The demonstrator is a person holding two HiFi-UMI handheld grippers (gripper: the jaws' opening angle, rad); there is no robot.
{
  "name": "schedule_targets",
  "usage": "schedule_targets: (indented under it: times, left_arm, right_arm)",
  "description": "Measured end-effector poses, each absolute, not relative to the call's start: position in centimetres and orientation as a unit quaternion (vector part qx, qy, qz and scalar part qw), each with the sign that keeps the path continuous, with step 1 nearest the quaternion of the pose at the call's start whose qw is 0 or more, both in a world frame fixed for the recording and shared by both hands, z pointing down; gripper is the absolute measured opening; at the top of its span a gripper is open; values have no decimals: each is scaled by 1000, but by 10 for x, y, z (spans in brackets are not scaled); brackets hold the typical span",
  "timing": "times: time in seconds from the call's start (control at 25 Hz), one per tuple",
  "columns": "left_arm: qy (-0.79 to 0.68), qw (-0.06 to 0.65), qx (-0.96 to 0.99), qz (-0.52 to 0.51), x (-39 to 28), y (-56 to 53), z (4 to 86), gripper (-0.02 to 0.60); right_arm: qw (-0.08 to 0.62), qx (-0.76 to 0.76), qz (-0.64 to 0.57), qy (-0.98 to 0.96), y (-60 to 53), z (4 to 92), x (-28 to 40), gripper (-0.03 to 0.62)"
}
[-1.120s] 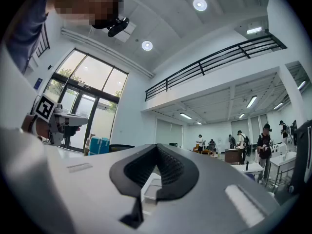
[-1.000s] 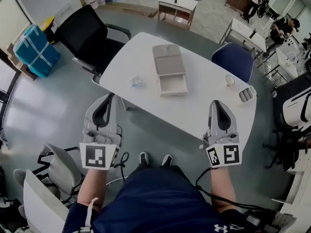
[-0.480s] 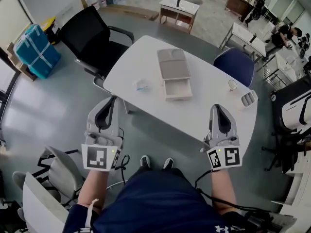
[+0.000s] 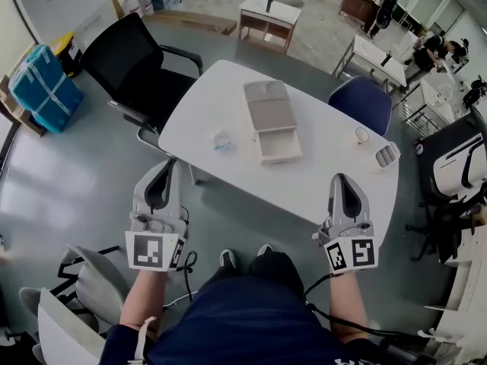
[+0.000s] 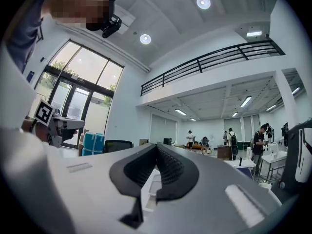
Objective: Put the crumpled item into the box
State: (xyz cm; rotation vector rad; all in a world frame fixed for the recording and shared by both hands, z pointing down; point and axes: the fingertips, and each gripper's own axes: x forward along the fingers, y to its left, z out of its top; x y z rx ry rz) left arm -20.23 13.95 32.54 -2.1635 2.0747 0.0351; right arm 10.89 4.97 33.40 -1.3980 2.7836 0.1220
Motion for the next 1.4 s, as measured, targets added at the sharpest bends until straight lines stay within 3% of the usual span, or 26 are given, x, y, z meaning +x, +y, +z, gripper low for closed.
schedule_targets:
  times: [1.4]
  left_arm:
    - [742,24,-665,-78,-193,-34,387,2]
  right_arm:
    - [1,-390,-21,920,-149,381,126,3]
